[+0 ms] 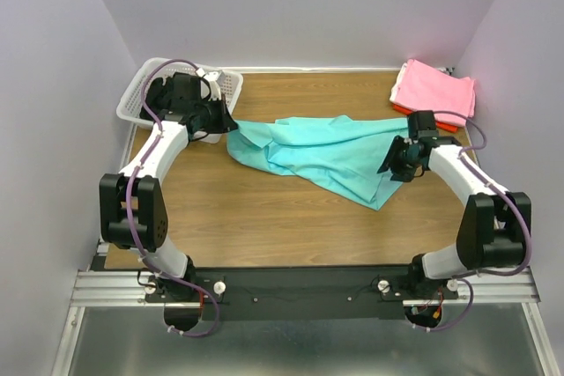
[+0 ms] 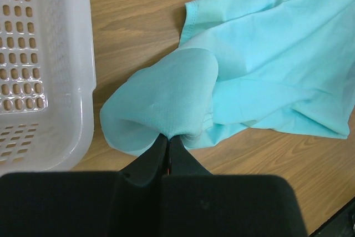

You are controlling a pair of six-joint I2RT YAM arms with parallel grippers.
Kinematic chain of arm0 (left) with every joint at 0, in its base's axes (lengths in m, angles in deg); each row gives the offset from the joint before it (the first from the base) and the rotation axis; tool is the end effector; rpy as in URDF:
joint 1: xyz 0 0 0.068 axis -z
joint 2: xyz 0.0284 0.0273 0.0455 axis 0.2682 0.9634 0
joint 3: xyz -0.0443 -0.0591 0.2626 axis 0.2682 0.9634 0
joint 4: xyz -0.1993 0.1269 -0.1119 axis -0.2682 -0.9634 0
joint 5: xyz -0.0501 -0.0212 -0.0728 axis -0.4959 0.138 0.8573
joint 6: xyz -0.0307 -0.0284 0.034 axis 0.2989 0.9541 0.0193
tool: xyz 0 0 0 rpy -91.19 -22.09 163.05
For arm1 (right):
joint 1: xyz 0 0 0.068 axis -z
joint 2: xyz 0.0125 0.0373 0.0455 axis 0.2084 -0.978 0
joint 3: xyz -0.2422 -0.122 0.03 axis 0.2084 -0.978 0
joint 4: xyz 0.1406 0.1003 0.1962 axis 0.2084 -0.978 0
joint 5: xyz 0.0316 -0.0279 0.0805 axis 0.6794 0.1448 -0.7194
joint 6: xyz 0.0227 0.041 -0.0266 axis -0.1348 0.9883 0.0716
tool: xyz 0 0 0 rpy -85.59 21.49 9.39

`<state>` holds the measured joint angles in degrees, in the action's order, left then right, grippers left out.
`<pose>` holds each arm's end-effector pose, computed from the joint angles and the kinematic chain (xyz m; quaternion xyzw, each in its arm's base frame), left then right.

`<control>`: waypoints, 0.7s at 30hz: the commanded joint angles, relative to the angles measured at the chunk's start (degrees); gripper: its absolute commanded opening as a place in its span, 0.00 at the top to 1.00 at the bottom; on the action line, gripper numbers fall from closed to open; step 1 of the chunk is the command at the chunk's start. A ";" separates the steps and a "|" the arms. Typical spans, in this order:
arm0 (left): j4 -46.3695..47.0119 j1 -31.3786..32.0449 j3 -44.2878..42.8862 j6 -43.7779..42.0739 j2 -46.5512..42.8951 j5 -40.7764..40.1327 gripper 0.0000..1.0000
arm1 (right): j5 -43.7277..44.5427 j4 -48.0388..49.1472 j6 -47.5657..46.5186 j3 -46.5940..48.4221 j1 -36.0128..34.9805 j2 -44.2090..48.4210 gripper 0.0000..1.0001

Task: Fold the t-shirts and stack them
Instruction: Flatten the tshirt out

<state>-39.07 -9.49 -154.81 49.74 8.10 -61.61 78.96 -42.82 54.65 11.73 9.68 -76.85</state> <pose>0.3567 -0.0537 0.2767 0.0412 0.8915 -0.2698 0.3616 0.2818 0.0147 0.2163 0.2232 0.9474 0.1047 0.2042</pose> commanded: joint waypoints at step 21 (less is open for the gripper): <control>-0.87 0.00 -0.08 -1.28 0.63 0.22 1.00 | 4.86 8.54 6.17 -4.33 -5.12 -7.77 0.53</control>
<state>-39.47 -9.49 -154.81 48.85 8.85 -61.64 81.50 -34.84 59.59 9.37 4.85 -84.21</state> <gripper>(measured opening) 0.009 0.467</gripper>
